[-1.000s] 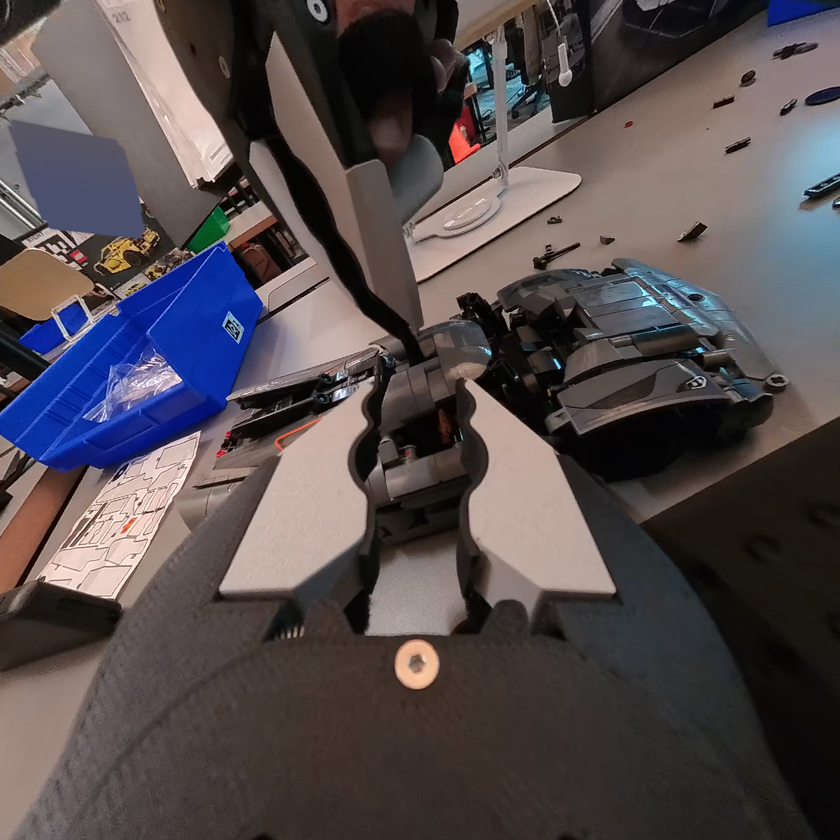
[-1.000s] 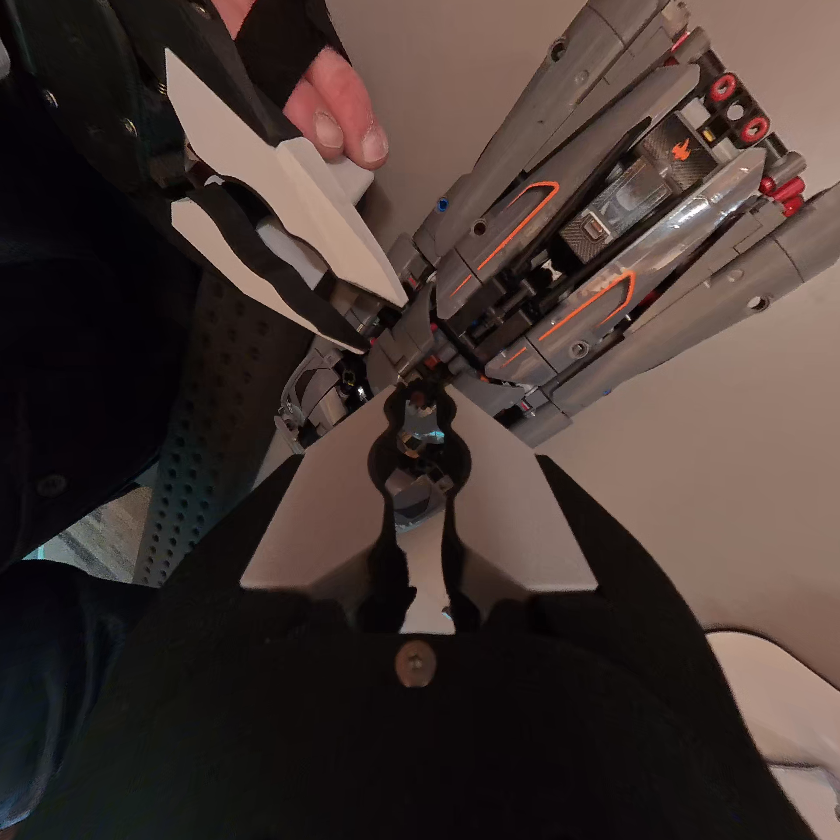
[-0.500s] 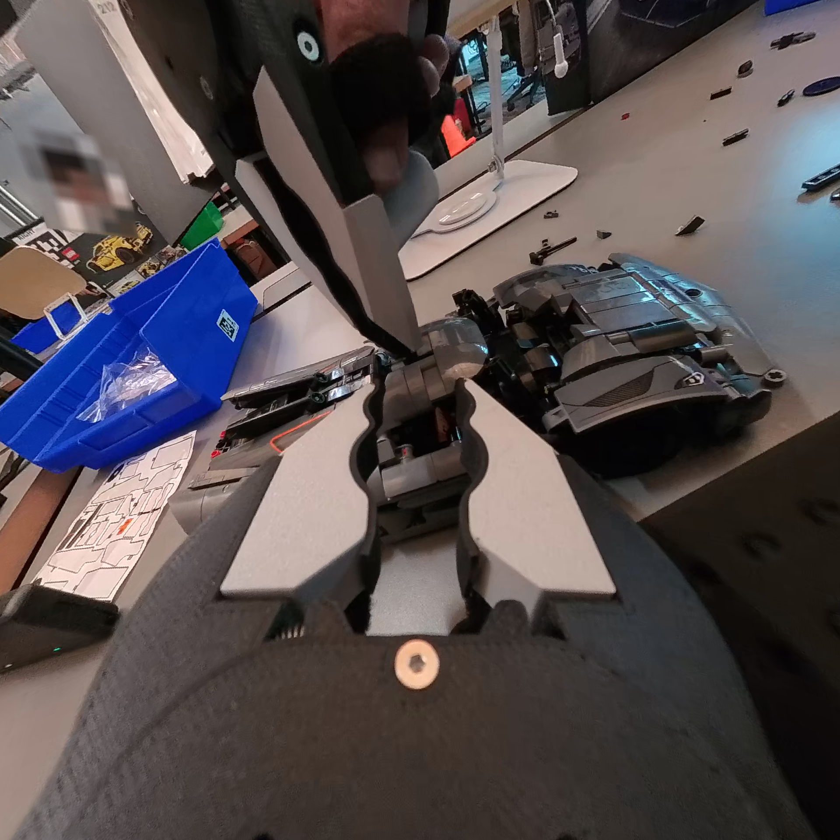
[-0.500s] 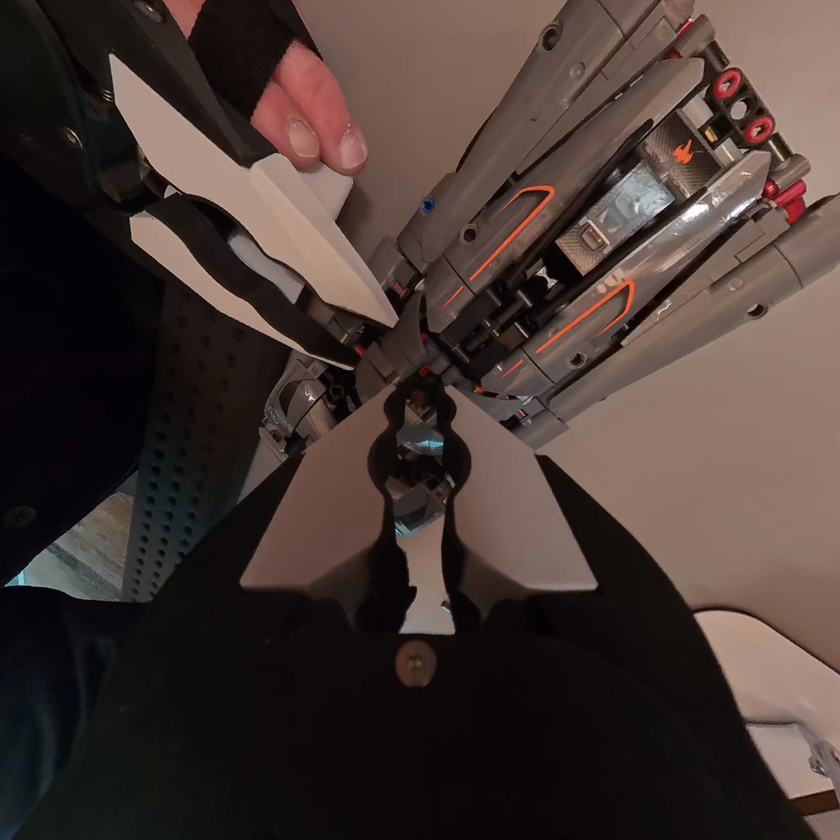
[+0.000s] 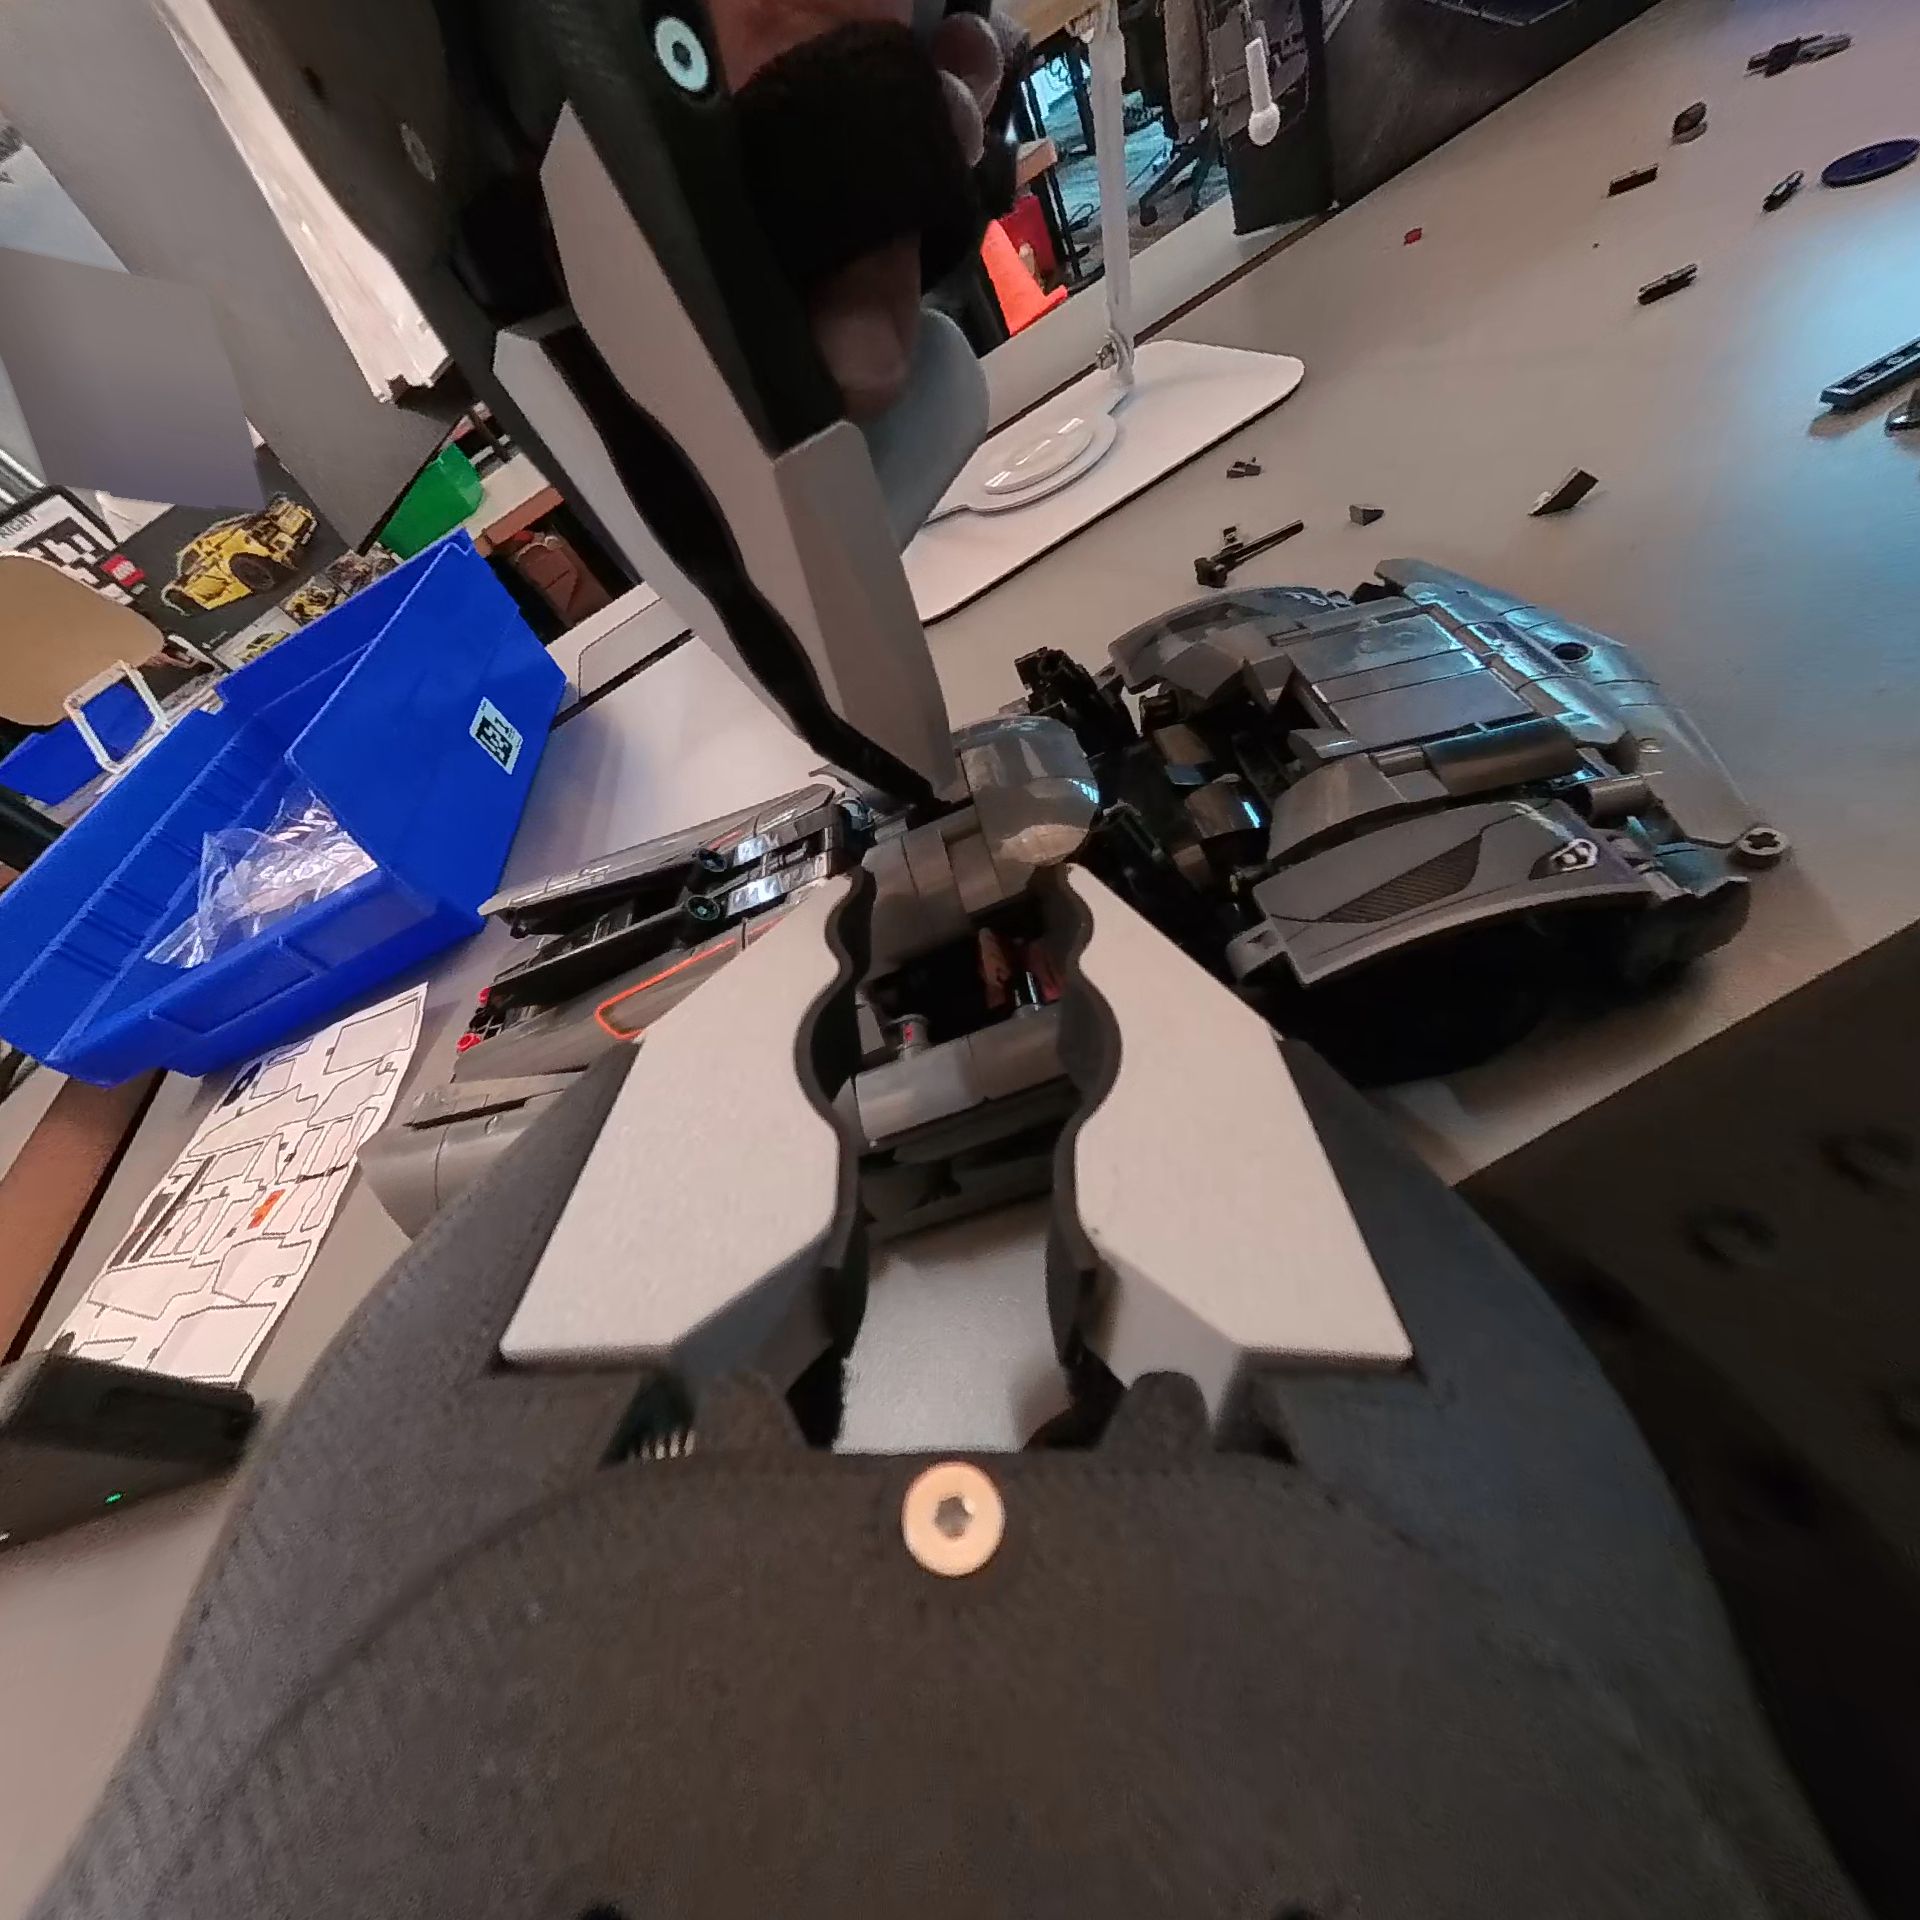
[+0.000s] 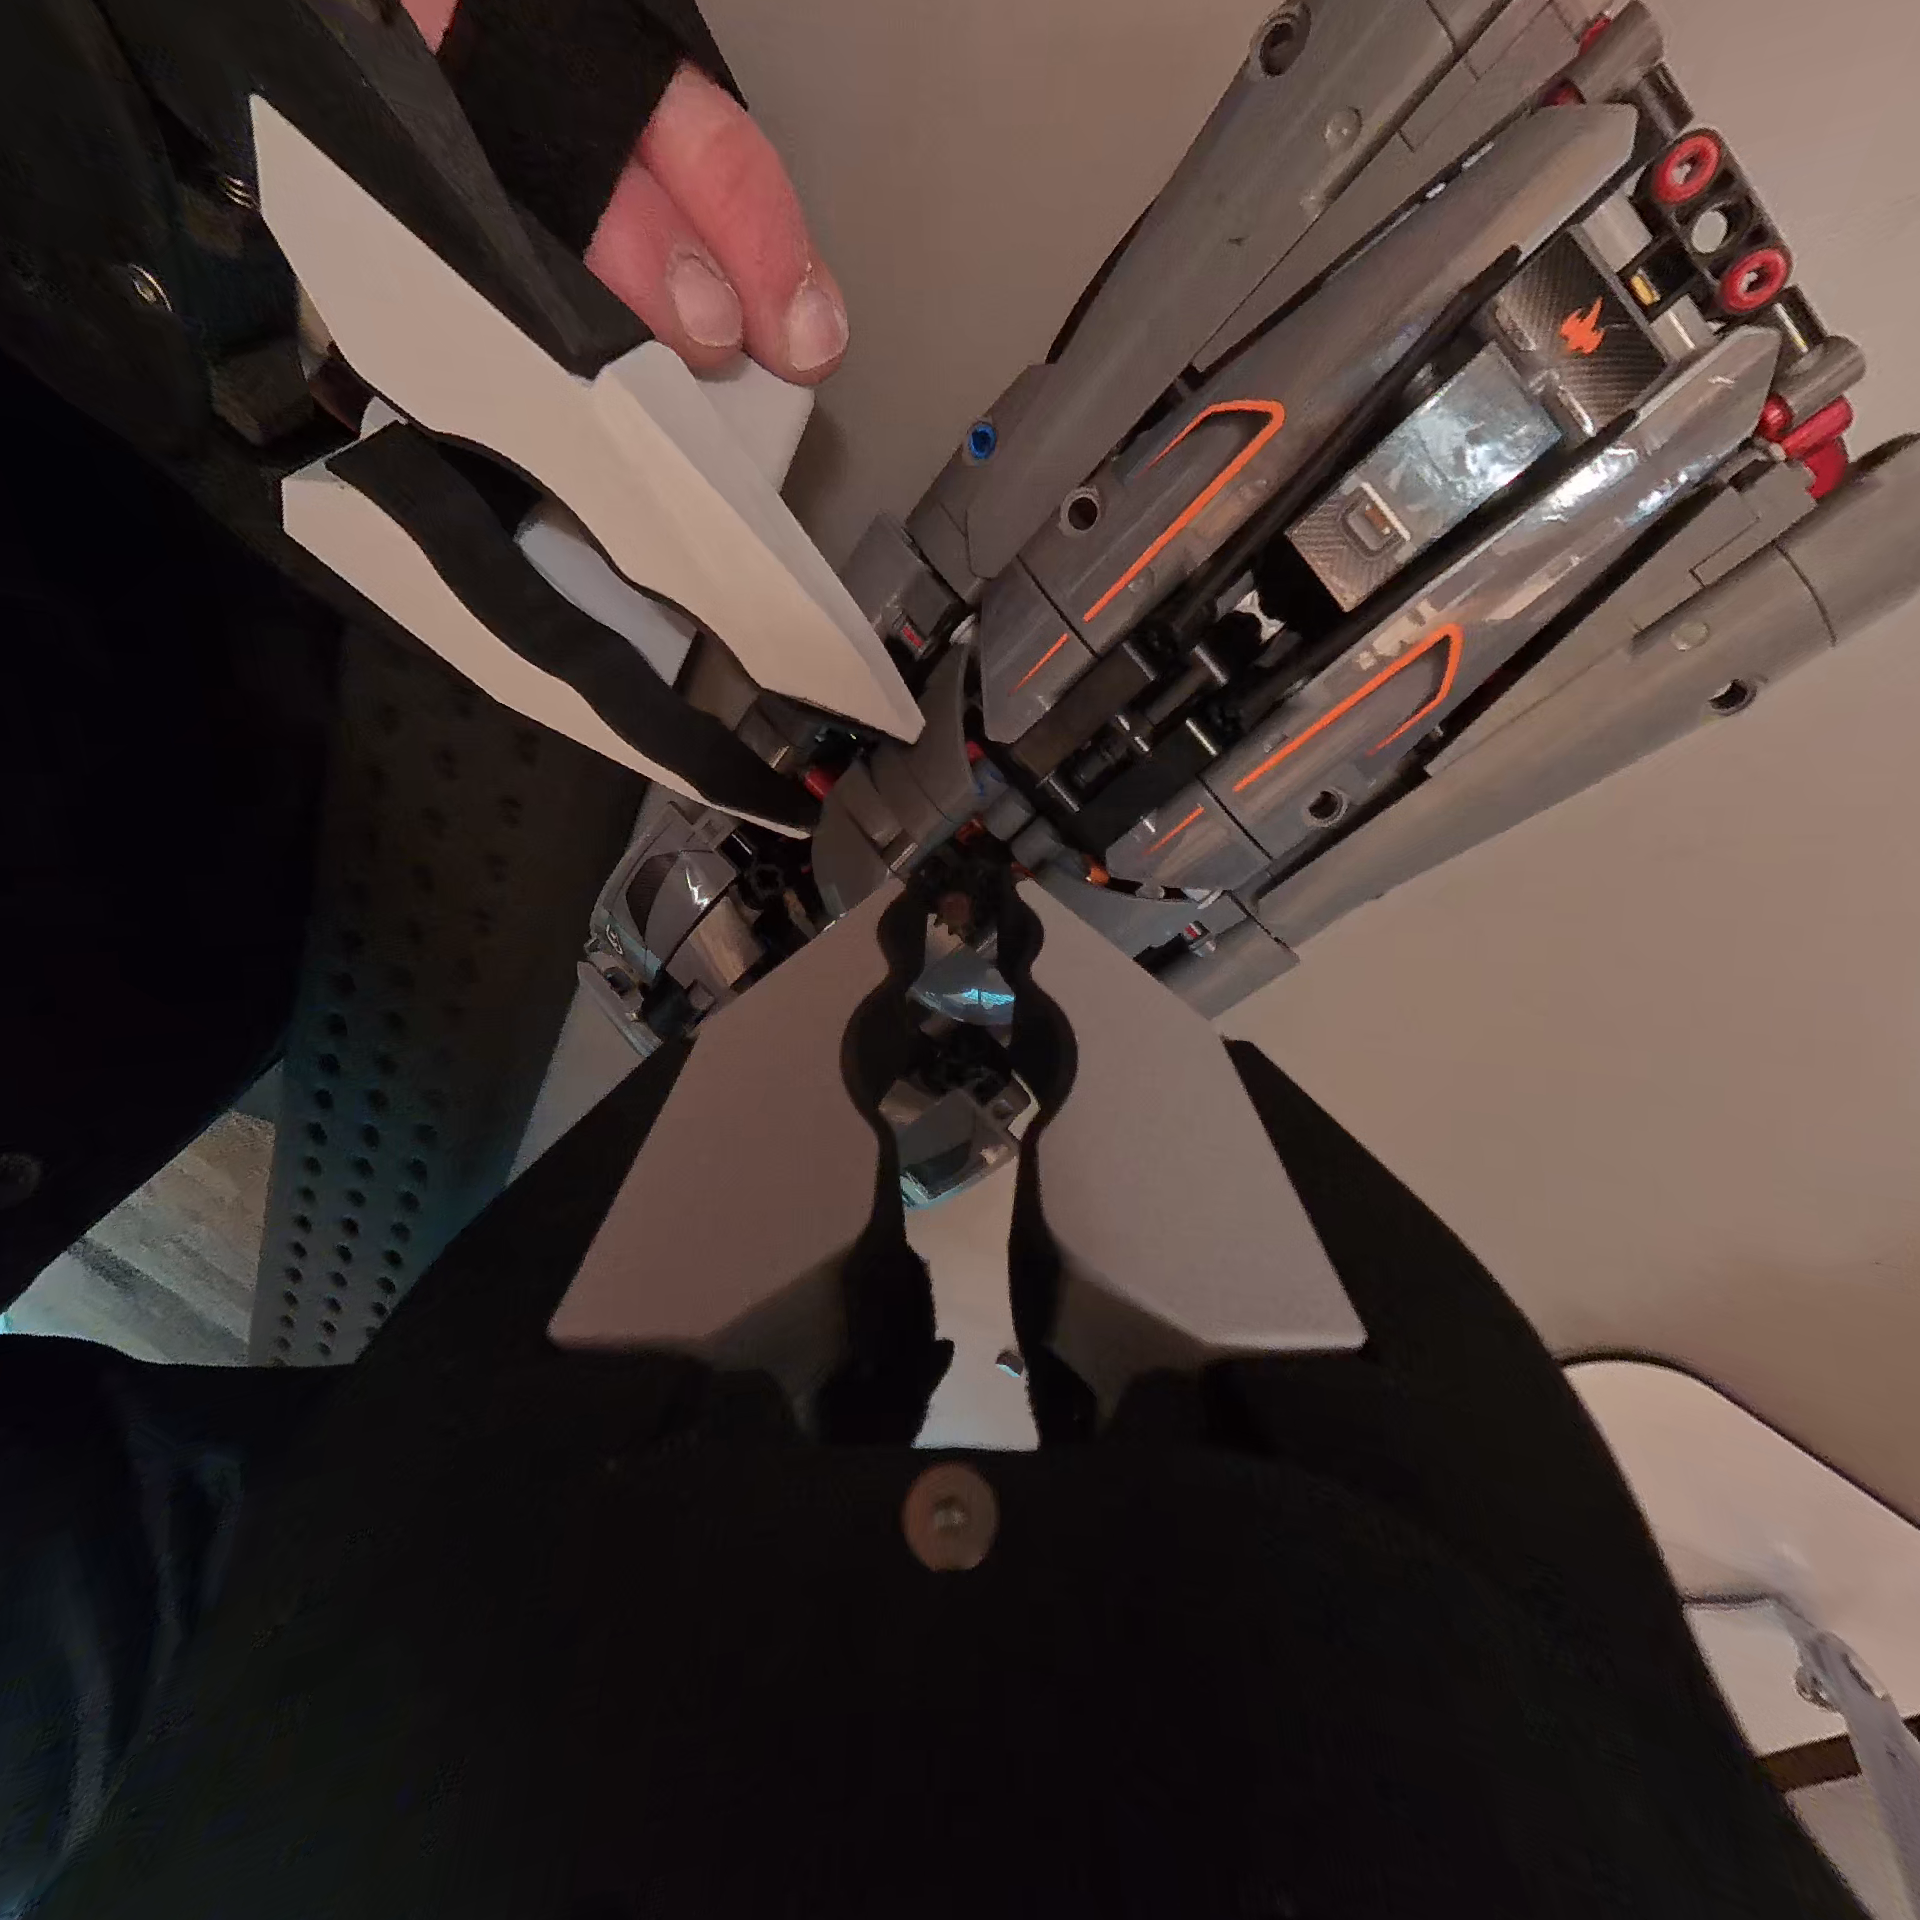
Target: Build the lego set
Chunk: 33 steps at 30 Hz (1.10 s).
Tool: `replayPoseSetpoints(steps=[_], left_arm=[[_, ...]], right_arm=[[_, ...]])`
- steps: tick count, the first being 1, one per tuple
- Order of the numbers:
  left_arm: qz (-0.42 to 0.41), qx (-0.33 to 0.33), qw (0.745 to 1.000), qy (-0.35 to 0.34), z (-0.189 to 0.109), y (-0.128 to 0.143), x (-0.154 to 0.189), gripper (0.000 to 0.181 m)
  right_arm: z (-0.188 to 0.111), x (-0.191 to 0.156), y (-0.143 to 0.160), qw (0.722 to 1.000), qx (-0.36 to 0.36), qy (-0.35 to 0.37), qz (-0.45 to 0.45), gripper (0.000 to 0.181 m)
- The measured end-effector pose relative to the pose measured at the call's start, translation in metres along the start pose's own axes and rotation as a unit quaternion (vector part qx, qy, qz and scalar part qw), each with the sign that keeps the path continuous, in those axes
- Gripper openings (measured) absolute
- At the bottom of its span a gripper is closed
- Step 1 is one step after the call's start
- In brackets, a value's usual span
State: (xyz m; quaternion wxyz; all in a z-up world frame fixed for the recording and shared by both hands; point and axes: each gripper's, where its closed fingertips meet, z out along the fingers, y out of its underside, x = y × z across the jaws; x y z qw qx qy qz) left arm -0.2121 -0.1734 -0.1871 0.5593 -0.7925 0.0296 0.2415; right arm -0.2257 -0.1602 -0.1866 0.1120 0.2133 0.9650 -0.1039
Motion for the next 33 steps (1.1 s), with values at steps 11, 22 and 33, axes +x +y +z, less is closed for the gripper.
replayPoseSetpoints(steps=[11,22,33], left_arm=[[0.000,-0.014,1.000,0.007,0.0034,0.0034,0.0018,0.032],[0.000,-0.016,1.000,0.008,0.0041,0.0041,0.0022,0.031],[0.001,-0.016,1.000,0.009,0.0043,0.0041,0.0028,0.032]], right_arm=[[0.0013,0.0003,-0.0055,1.000,0.001,-0.017,0.010,0.011],[0.0038,-0.0015,-0.0064,0.999,0.024,-0.017,0.014,0.011],[0.0023,-0.0014,-0.0010,0.998,0.059,-0.017,0.007,0.011]])
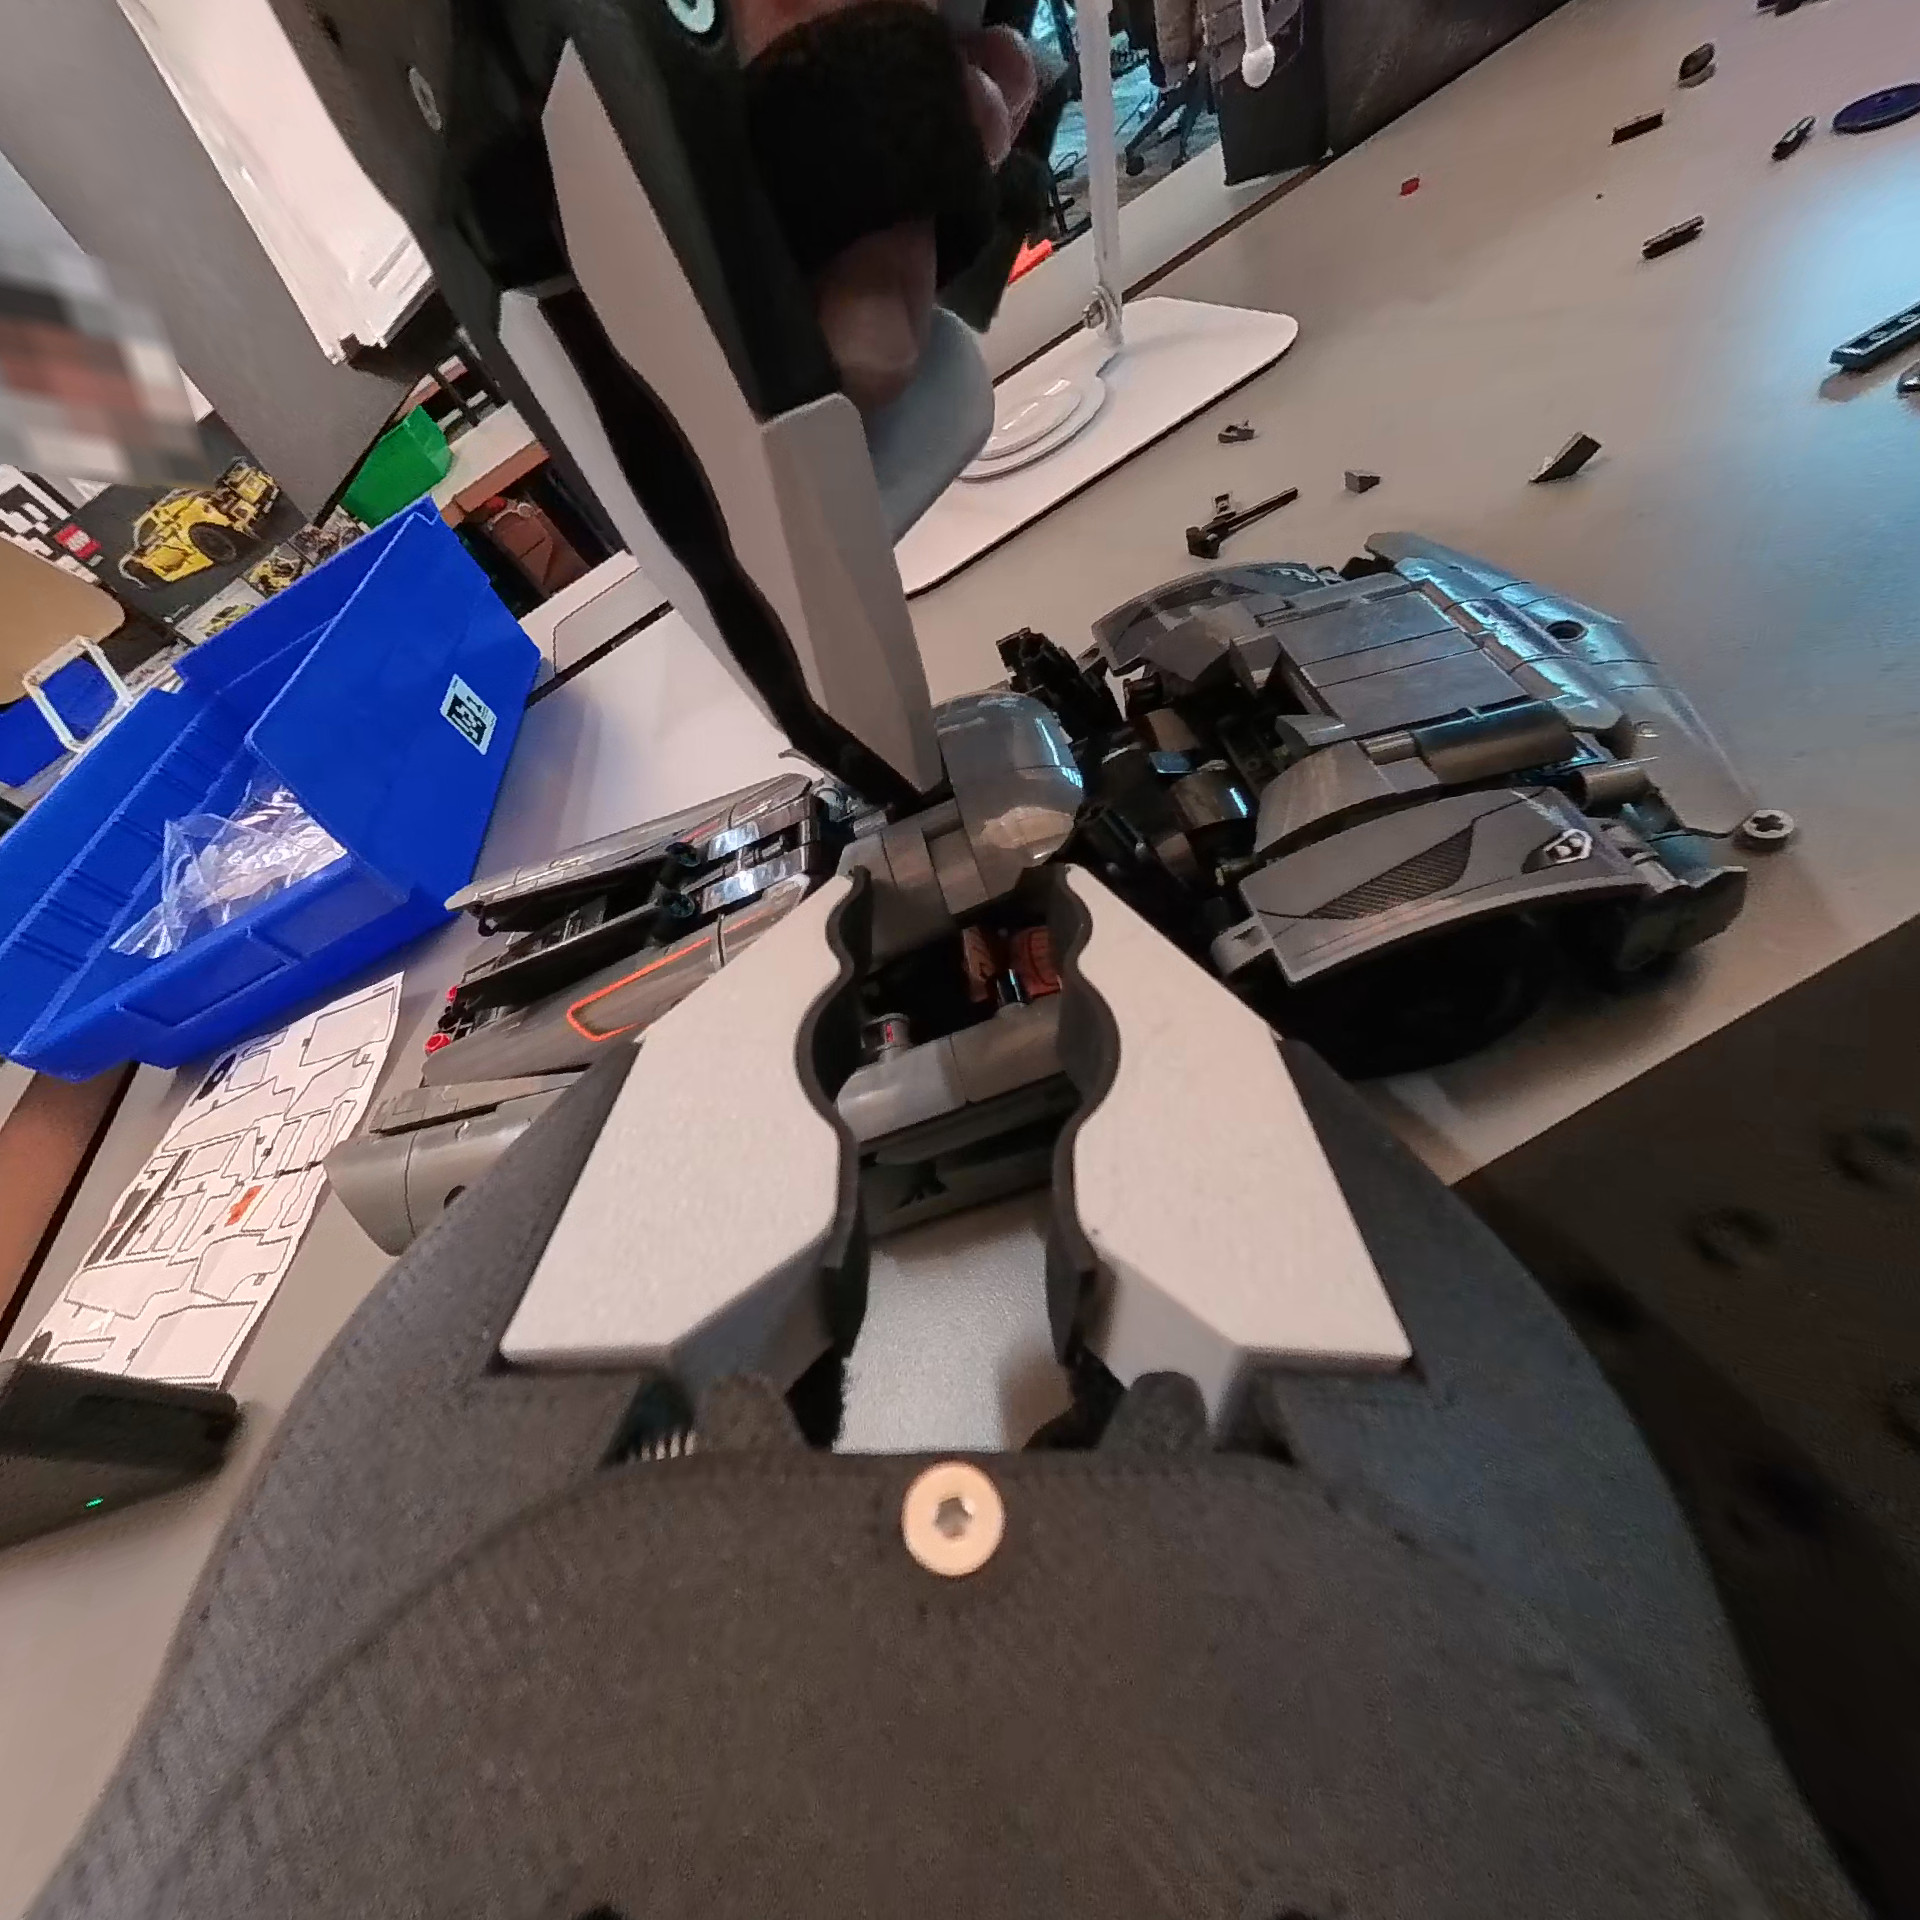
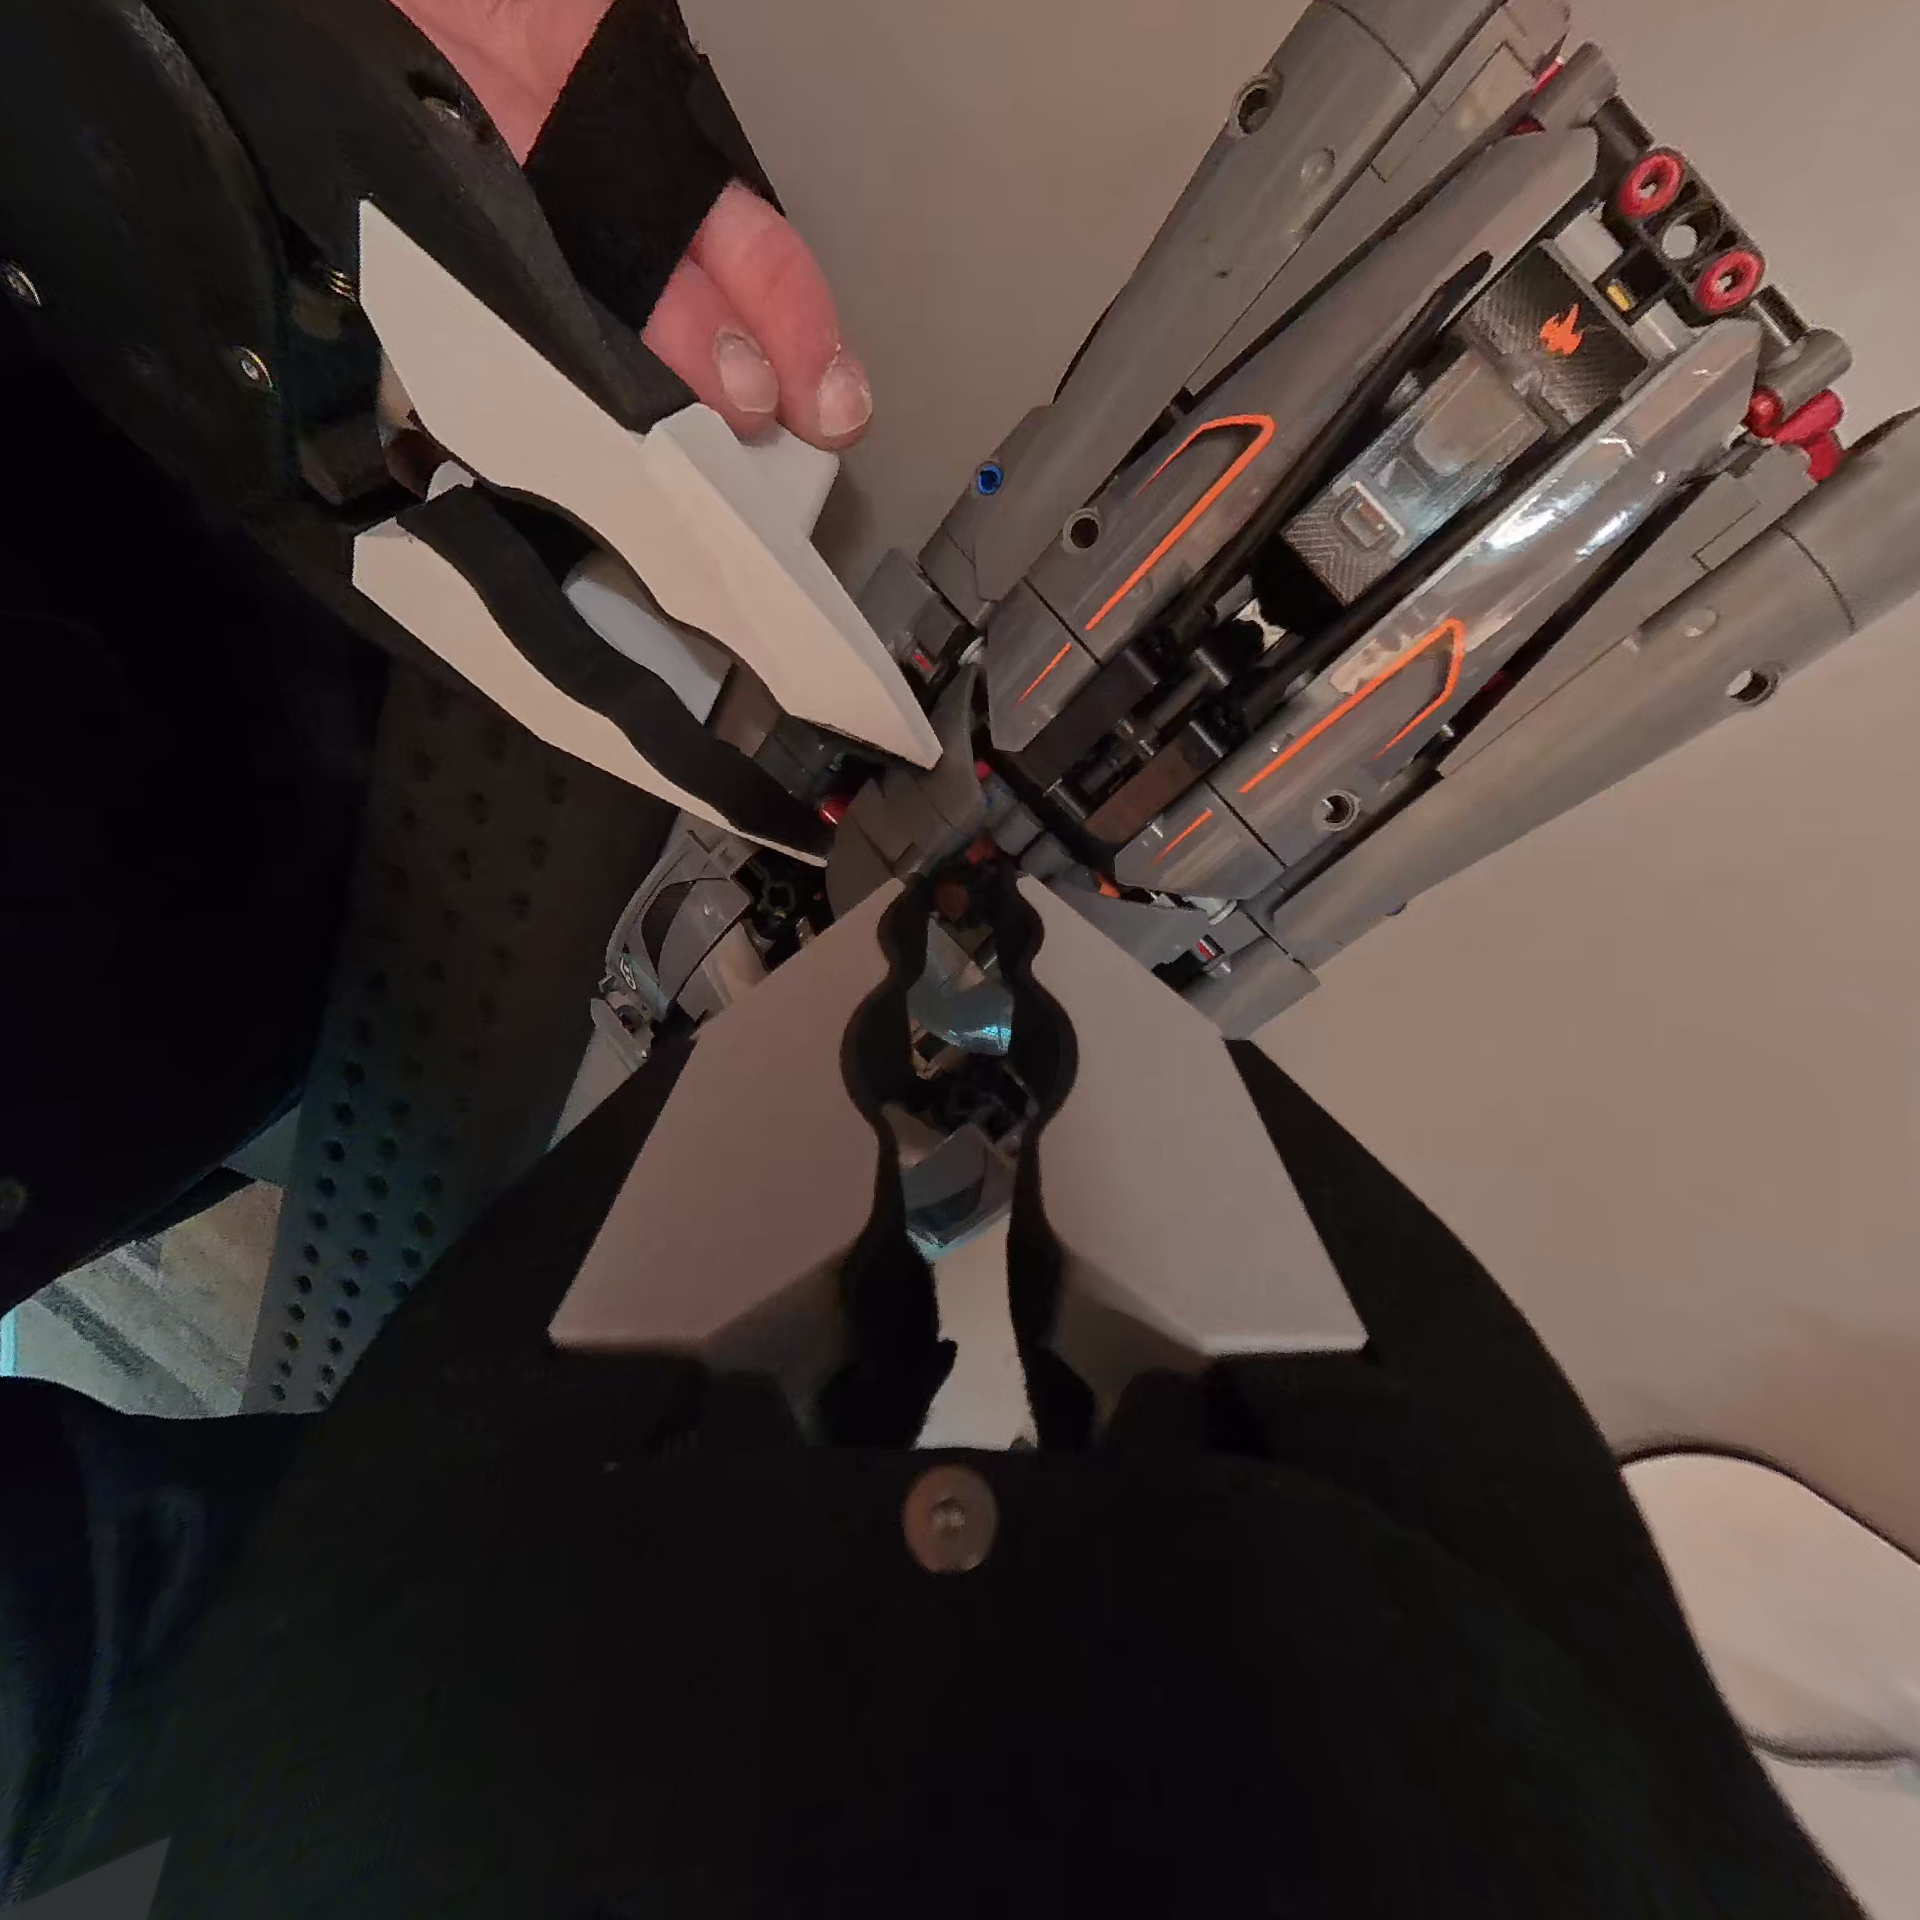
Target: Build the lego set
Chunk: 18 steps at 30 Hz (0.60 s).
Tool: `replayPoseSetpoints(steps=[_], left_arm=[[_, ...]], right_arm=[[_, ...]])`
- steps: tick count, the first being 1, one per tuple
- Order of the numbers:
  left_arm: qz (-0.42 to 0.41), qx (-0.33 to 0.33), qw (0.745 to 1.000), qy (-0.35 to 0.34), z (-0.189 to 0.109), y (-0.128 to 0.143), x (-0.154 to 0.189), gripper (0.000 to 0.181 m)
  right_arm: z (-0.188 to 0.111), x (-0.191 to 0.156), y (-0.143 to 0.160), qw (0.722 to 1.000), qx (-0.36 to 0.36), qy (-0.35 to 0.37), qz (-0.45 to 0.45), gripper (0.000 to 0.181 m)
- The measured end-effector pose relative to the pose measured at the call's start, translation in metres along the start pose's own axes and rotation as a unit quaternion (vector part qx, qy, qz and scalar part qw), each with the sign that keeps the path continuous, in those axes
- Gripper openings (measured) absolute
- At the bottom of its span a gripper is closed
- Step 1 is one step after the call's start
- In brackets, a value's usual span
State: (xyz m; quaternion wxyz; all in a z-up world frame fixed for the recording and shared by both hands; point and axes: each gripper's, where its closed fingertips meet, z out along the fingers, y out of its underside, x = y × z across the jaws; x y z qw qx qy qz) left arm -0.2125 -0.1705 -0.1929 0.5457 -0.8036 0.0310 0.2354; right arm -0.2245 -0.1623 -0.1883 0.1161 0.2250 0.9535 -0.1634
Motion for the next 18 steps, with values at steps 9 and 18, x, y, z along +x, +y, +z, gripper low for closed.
replayPoseSetpoints(steps=[9,18], left_arm=[[0.001,-0.001,1.000,0.000,0.0003,0.0002,0.0002,0.032],[0.000,-0.002,1.000,0.001,0.0005,0.0006,0.0005,0.031]], right_arm=[[0.0003,0.0002,0.0012,1.000,0.011,0.000,-0.003,0.011],[0.0013,0.0009,-0.0003,1.000,-0.001,-0.008,-0.004,0.011]])
